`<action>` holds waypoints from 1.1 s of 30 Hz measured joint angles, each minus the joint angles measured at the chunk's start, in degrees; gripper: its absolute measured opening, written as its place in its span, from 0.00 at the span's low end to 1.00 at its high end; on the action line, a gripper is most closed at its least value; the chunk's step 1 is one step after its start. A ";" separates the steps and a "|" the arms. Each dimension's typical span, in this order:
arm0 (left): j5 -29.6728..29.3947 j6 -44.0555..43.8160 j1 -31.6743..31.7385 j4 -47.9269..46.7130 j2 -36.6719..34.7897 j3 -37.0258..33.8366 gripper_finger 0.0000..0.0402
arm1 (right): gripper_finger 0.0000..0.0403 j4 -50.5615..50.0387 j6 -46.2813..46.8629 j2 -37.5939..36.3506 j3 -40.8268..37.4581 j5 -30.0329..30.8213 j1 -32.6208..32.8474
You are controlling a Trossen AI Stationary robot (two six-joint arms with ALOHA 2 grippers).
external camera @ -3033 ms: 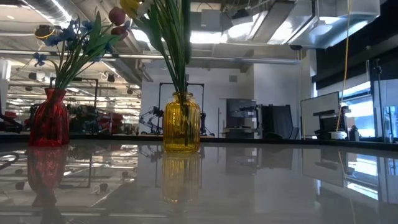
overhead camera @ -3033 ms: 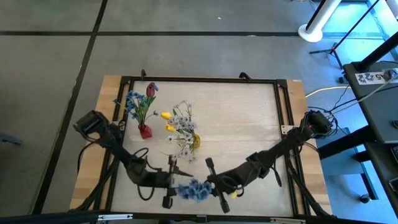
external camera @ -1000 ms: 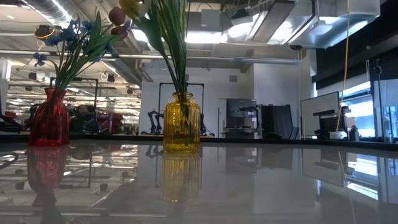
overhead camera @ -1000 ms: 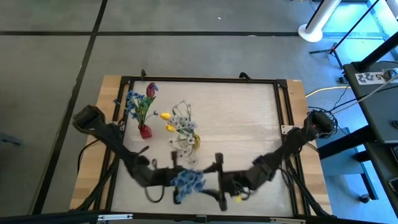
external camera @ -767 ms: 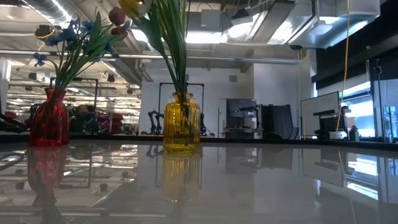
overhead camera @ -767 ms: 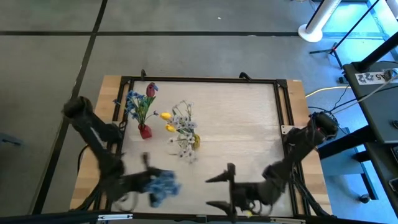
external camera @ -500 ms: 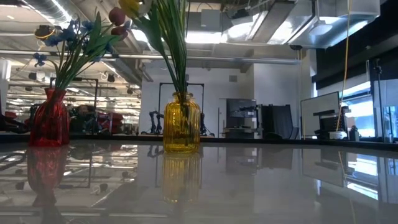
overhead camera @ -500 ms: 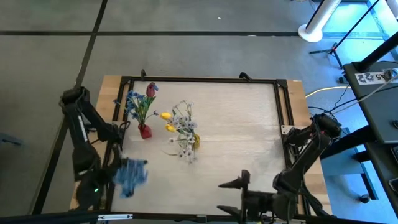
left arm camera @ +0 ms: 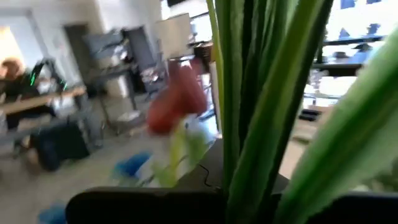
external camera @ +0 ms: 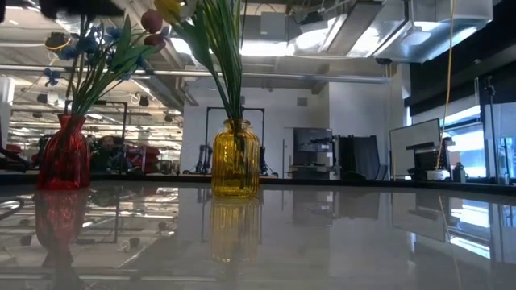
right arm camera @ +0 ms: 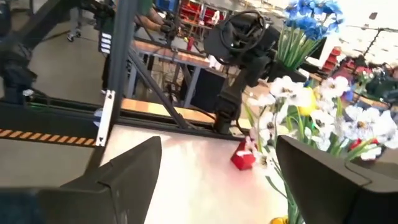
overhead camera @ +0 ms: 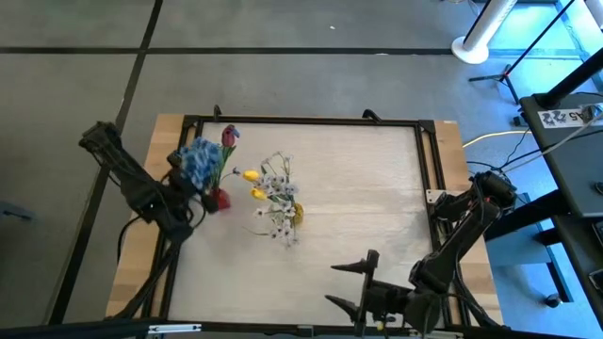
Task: Sort flowers into vase by color
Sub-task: Put the blue flowers into the red flower vase
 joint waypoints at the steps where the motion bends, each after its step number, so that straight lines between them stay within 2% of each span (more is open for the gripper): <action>1: 0.28 -2.14 1.37 -0.32 -1.45 -1.27 0.00 | 0.78 -0.35 0.57 0.00 -0.04 -0.16 -0.18; 7: 0.26 -5.82 7.40 3.61 -6.34 -8.77 0.00 | 0.78 -1.84 4.17 0.00 -0.06 -0.36 -0.35; 17: 0.72 -14.40 9.91 14.23 -6.30 -19.52 0.00 | 0.78 -2.24 4.43 0.00 -0.06 -0.36 -0.24; 25: 12.32 -15.38 9.49 16.39 -6.33 -23.15 0.01 | 0.78 -6.21 8.56 0.00 -0.06 -0.36 -0.22; 33: 21.91 -6.87 6.53 16.13 -6.93 -21.19 0.22 | 0.78 -7.25 8.96 0.02 -0.06 -0.36 -0.22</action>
